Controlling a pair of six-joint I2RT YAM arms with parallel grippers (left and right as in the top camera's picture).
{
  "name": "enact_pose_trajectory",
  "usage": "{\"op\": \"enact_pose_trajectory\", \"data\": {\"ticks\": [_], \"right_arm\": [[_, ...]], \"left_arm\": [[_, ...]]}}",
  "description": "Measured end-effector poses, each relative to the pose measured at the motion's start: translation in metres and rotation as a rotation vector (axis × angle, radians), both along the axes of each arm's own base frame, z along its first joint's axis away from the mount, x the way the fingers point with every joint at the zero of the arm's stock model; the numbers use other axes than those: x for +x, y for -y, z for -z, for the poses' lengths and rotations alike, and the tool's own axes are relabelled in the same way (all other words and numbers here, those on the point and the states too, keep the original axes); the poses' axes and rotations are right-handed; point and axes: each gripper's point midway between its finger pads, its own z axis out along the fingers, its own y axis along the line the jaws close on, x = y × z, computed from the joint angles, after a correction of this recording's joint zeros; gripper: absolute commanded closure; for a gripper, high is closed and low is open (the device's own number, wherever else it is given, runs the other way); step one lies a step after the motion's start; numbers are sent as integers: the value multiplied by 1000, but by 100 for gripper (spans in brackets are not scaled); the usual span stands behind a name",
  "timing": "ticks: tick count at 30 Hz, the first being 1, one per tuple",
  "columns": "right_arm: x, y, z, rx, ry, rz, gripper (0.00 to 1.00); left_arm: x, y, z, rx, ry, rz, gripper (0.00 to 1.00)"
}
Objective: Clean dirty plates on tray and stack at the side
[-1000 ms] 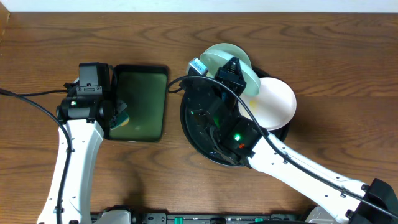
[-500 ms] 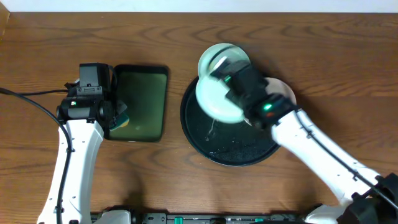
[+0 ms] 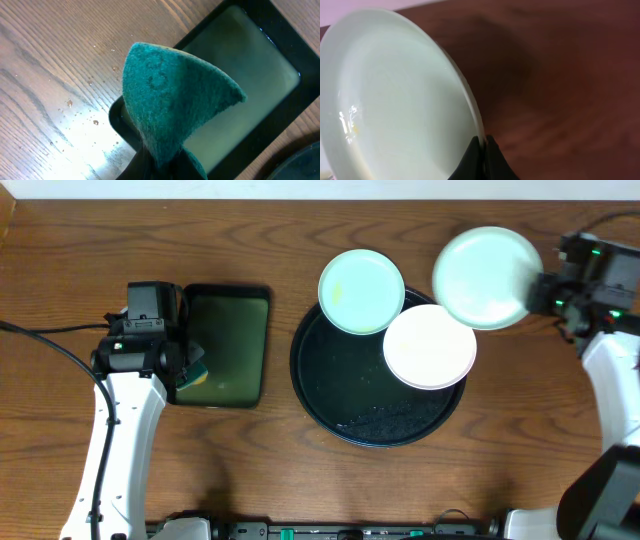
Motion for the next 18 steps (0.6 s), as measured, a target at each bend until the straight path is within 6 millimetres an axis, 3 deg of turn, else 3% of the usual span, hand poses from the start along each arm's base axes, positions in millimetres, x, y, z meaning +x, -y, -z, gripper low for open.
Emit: {"op": "enact_pose_trajectory", "data": {"ticks": [1,5,8,9,11,13,15,18], "right_arm": [[-1,21,11,35,-18,62,99],[-2,68,51,116,-71,207,99],[-5,92,80,171,-106,292,99],[-7,99,92,201,-125,320,94],[-10,102,100,229,-138,336,73],[-9,100,99,248,-135,339,58],[-5,95,97,273,-121,318,56],[-1,84,93,321,-106,283,63]], "left_arm": [[0,0,0,0,1,0,92],[0,0,0,0,0,0,93],[0,0,0,0,0,0,93],[0,0,0,0,0,0,93],[0,0,0,0,0,0,92],[0,0,0,0,1,0,92],[0,0,0,0,0,0,92],[0,0,0,0,1,0,92]]}}
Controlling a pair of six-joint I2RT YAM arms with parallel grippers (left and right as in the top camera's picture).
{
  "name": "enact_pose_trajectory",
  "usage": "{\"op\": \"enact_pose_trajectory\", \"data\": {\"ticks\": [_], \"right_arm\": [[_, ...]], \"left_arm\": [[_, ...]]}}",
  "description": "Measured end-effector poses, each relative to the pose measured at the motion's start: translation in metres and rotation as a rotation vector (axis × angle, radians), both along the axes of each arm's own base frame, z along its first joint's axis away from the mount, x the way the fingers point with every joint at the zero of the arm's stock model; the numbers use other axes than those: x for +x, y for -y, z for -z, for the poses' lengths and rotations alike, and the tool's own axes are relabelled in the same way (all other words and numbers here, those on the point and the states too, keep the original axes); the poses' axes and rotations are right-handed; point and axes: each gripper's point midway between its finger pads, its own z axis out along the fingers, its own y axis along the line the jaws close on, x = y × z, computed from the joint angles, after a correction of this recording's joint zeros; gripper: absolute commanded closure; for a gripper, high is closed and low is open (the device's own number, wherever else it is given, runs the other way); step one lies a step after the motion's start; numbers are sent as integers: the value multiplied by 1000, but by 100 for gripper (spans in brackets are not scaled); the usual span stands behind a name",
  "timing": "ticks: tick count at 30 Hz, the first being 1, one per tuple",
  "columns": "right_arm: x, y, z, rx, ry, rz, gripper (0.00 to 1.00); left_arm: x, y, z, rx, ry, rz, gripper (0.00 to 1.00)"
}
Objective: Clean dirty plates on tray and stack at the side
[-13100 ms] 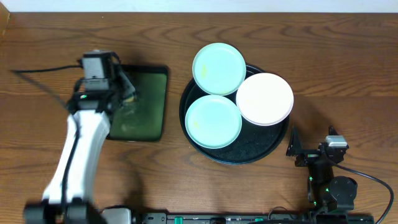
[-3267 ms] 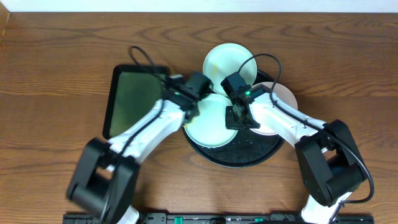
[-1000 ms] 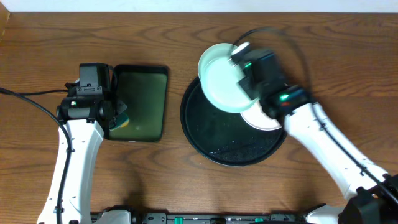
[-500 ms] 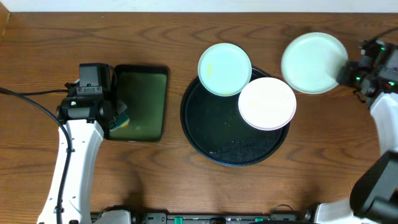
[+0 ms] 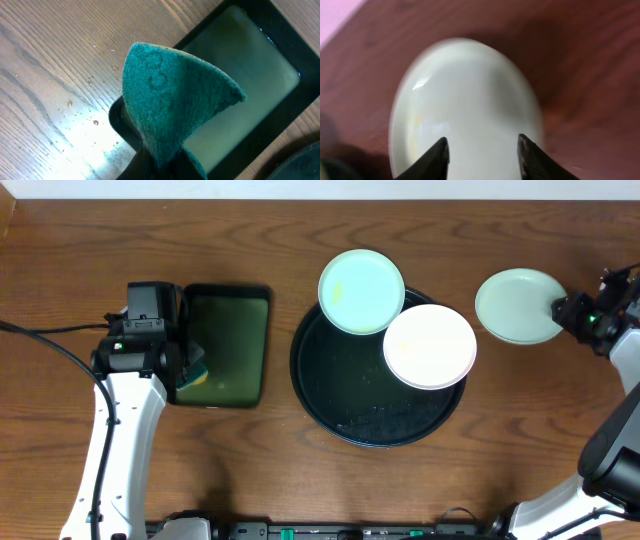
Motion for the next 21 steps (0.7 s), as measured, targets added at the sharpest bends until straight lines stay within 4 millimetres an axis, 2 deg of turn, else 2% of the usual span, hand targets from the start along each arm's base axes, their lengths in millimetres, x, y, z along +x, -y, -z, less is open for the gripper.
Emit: {"op": "enact_pose_trajectory", "data": {"ticks": [3,5,6,7,8,9,11,14,16,18,21], "right_arm": [[11,-22,-9,54,58,-72,64],[22,-49,-17,86,102,-154,64],[28,-67,-21,97,121,-201,62],[34,-93,-25,109,139,-265,62],[37,-107,-27,116,147,-297,65],[41,-130,-28,111,153,-345,68],[47,-168,-29,91,160,-416,68],[45,-227,-23,27,133,-508,54],[38,-259,-19,-12,96,-556,45],[31,-277,-19,-48,45,-590,43],[34,-283,-33,-90,-10,-608,41]], "left_arm": [[0,0,0,0,0,0,93],[0,0,0,0,0,0,93],[0,0,0,0,0,0,93],[0,0,0,0,0,0,92],[0,0,0,0,0,0,92],[0,0,0,0,0,0,93],[0,0,0,0,0,0,93],[0,0,0,0,0,0,93],[0,0,0,0,0,0,92],[0,0,0,0,0,0,92],[0,0,0,0,0,0,93]]}}
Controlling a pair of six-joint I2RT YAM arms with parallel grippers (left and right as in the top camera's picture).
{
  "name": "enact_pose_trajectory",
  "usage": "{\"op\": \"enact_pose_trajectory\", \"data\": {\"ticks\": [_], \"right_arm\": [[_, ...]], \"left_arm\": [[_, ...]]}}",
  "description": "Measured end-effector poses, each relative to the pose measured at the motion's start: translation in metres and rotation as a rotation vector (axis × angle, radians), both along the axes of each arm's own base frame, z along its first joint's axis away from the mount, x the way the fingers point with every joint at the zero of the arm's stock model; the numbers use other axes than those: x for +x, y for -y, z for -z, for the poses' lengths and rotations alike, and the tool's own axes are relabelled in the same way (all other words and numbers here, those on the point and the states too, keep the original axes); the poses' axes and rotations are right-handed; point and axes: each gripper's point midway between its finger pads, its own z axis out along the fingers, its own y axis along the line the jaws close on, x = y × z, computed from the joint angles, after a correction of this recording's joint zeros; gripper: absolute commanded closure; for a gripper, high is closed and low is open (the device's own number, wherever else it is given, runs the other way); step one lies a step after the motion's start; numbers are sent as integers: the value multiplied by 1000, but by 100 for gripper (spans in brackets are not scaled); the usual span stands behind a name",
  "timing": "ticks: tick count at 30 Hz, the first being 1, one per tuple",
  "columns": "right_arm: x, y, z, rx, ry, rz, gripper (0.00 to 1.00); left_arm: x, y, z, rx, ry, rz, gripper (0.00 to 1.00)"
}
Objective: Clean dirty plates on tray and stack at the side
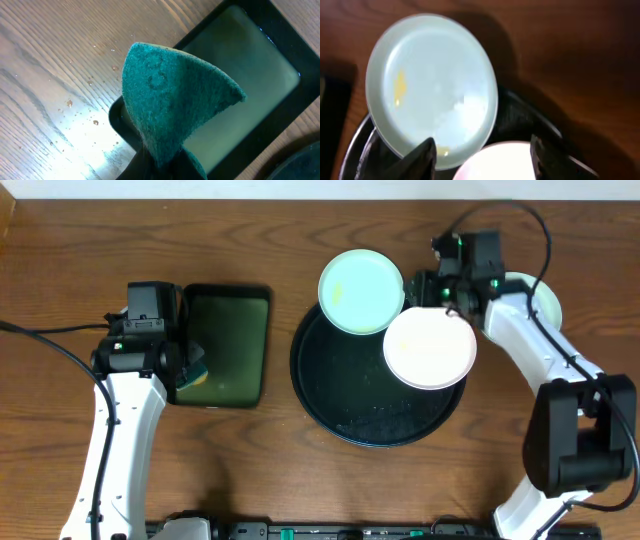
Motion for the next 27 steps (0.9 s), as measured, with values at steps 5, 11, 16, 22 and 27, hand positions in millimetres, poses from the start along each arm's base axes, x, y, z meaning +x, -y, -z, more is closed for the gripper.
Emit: {"op": "enact_pose_trajectory", "data": {"ticks": [5,11,16,22,27], "right_arm": [[33,6,-21,-76,11,-24,54],[47,3,15,-148,-3,-55,47],[44,-12,57,-194,-52,-112,46],[46,-26,74,-219,-41,-164,55],[48,-30,73,-231,-19,-186,76]], "left_arm": [[0,0,0,0,2,0,92],[0,0,0,0,-1,0,93],[0,0,1,0,-5,0,93],[-1,0,1,0,-5,0,93],[-1,0,1,0,-5,0,93]]}}
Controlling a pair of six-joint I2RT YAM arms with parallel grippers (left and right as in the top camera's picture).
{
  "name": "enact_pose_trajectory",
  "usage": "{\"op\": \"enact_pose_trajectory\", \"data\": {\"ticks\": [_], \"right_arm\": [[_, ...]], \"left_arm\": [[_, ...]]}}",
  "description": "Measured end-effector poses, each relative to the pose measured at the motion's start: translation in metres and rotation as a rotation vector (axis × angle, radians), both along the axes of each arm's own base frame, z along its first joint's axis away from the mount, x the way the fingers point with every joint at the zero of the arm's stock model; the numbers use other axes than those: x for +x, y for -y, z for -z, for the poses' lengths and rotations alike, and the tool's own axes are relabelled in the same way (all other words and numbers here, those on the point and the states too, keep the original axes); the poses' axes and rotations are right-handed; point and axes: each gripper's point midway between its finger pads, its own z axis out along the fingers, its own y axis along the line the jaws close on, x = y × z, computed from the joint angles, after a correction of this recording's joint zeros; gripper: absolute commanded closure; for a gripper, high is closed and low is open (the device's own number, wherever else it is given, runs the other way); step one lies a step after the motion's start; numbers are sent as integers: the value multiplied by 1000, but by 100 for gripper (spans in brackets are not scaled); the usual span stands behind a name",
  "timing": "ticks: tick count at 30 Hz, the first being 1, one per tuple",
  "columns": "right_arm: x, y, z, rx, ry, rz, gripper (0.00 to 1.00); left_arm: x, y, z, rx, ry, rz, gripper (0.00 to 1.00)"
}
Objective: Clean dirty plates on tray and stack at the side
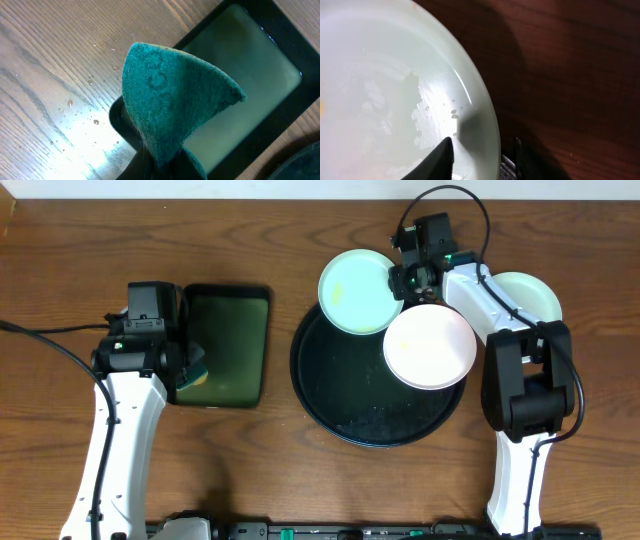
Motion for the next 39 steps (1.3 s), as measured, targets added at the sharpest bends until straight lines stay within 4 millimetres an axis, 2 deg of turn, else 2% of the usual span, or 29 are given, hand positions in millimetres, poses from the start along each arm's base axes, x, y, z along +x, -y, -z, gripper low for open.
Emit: {"op": "enact_pose_trajectory", "data": {"ticks": [2,3,7,8,11,12,22,25,30,33,35,39], "right_arm": [[0,-1,0,-3,2,-5,76],[0,-2,0,-3,2,-6,73],[-1,-4,0,-5,3,-12,74],[-1,-5,0,-4,3,-14,76],[-2,-6,2,-6,0,-18,96],[-2,-7,4,-7,-3,-22,99],[-9,-12,4,19,-35,-35,99],[-13,-21,-21,86,-24,-47,99],[-28,-39,-97,182,53,-90,99],[-45,-49,-126,207,57,-119,99],[-60,-54,-131,211,17,-135,99],[-94,-51,-110,168,-144,-126,99]], "left_arm": [[0,0,0,0,0,0,93],[0,0,0,0,0,0,93],[0,0,0,0,0,0,93],[0,0,0,0,0,0,93],[-1,0,0,0,-2,0,93],[-1,0,0,0,-4,0,93],[-2,0,1,0,-8,0,93],[-1,0,1,0,-6,0,92],[-1,0,0,0,-4,0,92],[-1,0,0,0,-4,0,93],[-1,0,0,0,-4,0,92],[3,1,-1,-5,12,2,93]]}}
